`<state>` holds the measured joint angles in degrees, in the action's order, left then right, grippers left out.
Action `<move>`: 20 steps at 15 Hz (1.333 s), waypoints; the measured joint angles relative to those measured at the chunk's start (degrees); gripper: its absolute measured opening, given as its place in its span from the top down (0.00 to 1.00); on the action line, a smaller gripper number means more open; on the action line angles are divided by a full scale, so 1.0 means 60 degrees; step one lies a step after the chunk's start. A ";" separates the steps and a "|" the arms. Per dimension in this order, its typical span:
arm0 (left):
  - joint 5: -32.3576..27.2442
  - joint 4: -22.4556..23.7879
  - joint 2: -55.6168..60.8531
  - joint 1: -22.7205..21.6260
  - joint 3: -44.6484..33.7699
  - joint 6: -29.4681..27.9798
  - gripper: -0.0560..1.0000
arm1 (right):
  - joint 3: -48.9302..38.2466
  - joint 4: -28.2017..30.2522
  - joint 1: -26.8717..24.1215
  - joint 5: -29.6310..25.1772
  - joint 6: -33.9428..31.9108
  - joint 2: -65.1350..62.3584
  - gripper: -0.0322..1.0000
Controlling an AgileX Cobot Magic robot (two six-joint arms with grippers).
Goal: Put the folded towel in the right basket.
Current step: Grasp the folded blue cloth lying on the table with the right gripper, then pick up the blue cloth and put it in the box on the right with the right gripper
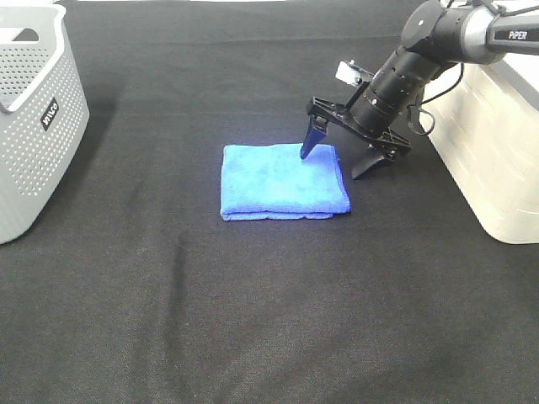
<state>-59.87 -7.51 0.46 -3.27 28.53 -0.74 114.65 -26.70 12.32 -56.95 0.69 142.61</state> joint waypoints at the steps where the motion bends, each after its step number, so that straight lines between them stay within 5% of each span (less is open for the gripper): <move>1: 0.0000 0.0000 0.0000 0.0000 0.0000 0.0000 0.03 | 0.0019 -0.0038 0.0000 0.0000 -0.0010 0.0019 0.07; 4: 0.0000 0.0000 0.0000 0.0000 0.0000 0.0000 0.03 | 0.0105 -0.0105 0.0038 -0.0105 -0.0115 0.0134 0.09; 10: 0.0000 0.0000 0.0000 0.0000 0.0000 0.0000 0.03 | 0.0210 -0.0917 0.1623 0.0143 -0.0057 0.0468 0.19; 11: 0.0000 0.0000 0.0000 0.0000 0.0000 0.0000 0.03 | 0.0210 -0.1089 0.1728 0.0143 -0.0057 0.0506 0.25; 14: 0.0000 0.0000 0.0000 0.0000 0.0000 0.0000 0.03 | 0.0181 -0.1031 0.1700 0.0095 -0.0038 0.0573 0.73; 16: 0.0000 0.0000 0.0000 0.0000 0.0000 0.0000 0.03 | 0.0363 -0.0754 0.1700 -0.0210 0.0296 0.0477 0.75; 18: 0.0000 0.0000 0.0000 0.0000 0.0000 0.0000 0.03 | 0.1595 -0.0105 0.1748 -0.1652 0.0535 0.0067 0.75; 20: 0.0000 -0.0010 0.0000 0.0000 0.0000 0.0000 0.03 | 0.3371 0.0516 0.1757 -0.2005 0.0497 -0.0411 0.75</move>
<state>-59.87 -7.56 0.46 -3.27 28.53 -0.74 134.87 -23.61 22.86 -68.98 3.67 140.15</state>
